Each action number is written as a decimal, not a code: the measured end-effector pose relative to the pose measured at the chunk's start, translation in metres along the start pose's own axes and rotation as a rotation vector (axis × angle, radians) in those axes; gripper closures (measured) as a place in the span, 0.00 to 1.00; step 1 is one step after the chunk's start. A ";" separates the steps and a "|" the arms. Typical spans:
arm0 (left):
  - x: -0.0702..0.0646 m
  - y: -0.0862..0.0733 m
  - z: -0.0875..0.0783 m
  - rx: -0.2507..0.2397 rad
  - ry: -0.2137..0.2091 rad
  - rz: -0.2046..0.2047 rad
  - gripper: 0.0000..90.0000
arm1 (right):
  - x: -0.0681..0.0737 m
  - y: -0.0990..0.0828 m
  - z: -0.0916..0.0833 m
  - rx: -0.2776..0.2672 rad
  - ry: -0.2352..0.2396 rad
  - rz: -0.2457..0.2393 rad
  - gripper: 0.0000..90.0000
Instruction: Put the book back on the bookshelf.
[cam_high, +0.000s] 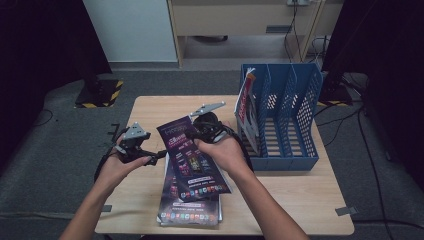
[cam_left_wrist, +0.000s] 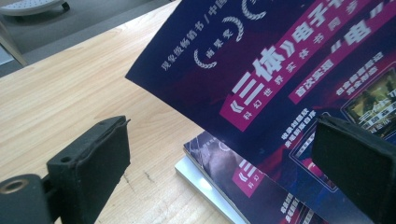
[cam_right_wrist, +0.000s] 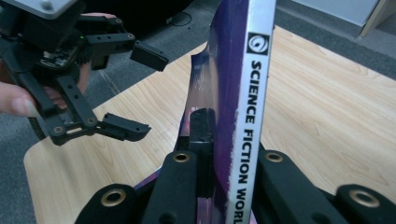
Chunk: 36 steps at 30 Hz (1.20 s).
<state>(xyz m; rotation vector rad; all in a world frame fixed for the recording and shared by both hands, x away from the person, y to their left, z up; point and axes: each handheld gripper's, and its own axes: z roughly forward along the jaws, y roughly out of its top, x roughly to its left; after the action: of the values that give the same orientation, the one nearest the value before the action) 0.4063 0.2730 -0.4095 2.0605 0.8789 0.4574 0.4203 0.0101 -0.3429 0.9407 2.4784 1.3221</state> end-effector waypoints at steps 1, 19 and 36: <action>0.000 0.001 0.000 0.000 -0.002 0.002 0.05 | 0.000 0.001 -0.001 -0.002 0.001 -0.001 0.92; 0.007 0.023 -0.009 -0.033 0.004 0.020 0.04 | -0.005 0.031 -0.020 -0.027 0.017 -0.053 0.92; 0.026 0.035 -0.006 -0.024 0.011 0.016 0.04 | -0.013 0.050 -0.021 -0.032 0.053 -0.107 0.92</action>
<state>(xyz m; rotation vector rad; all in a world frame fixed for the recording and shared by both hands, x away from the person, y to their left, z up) 0.4358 0.2808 -0.3771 2.0457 0.8603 0.4867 0.4439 0.0075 -0.2923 0.7637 2.5007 1.3642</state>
